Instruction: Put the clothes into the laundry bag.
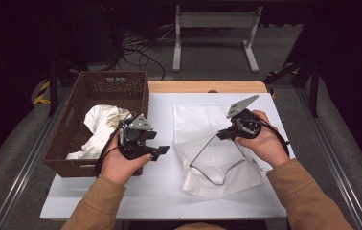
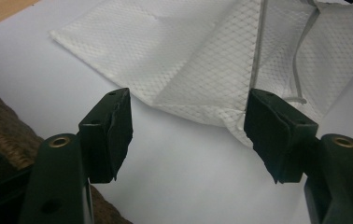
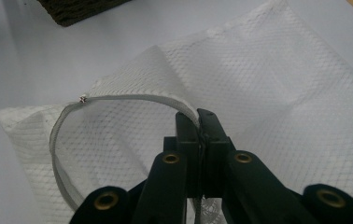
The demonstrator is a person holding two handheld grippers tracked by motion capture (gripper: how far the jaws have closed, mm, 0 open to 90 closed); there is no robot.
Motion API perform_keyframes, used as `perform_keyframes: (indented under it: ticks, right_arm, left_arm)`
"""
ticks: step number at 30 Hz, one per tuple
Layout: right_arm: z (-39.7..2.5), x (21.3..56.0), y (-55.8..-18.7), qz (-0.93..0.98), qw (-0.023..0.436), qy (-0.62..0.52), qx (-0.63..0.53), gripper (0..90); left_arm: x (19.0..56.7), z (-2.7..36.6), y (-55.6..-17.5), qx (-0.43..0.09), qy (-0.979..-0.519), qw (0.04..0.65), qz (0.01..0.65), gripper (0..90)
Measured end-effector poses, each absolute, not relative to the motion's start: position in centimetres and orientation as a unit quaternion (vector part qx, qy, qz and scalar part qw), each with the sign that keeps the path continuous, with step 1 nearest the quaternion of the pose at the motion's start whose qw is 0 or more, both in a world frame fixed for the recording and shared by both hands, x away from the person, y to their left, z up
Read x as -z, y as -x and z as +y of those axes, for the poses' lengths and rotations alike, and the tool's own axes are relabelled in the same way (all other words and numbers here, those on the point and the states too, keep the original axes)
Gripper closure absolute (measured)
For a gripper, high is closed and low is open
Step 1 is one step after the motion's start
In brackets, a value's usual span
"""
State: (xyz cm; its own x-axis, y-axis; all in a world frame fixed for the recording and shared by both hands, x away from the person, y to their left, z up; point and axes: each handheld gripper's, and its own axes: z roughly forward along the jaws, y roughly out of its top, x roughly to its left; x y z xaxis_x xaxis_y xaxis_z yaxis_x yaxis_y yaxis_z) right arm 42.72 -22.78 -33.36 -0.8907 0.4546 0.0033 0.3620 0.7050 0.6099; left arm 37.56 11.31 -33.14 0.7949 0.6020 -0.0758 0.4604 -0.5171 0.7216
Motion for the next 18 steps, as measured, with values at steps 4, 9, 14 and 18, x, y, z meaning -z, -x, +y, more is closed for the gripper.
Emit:
perform_keyframes:
  ticks: [4, 9, 14, 18]
  right_arm:
    - [-22.7, 33.5, -42.6, 0.921, 0.073, -0.218, -0.313, 89.0]
    - [-22.7, 33.5, -42.6, 0.922, 0.073, -0.219, -0.312, 89.0]
    - [-22.7, 33.6, -42.5, 0.922, 0.072, -0.218, -0.313, 89.0]
    - [-22.7, 33.6, -42.4, 0.922, 0.069, -0.218, -0.312, 89.0]
  left_arm:
    - [32.6, 11.9, -38.1, -0.100, -0.863, 0.381, 0.315, 33.2]
    - [31.9, 12.5, -38.9, -0.107, -0.860, 0.377, 0.326, 33.2]
    - [31.5, 12.9, -39.4, -0.105, -0.855, 0.381, 0.336, 32.7]
    - [31.3, 13.6, -39.9, -0.101, -0.848, 0.379, 0.357, 30.8]
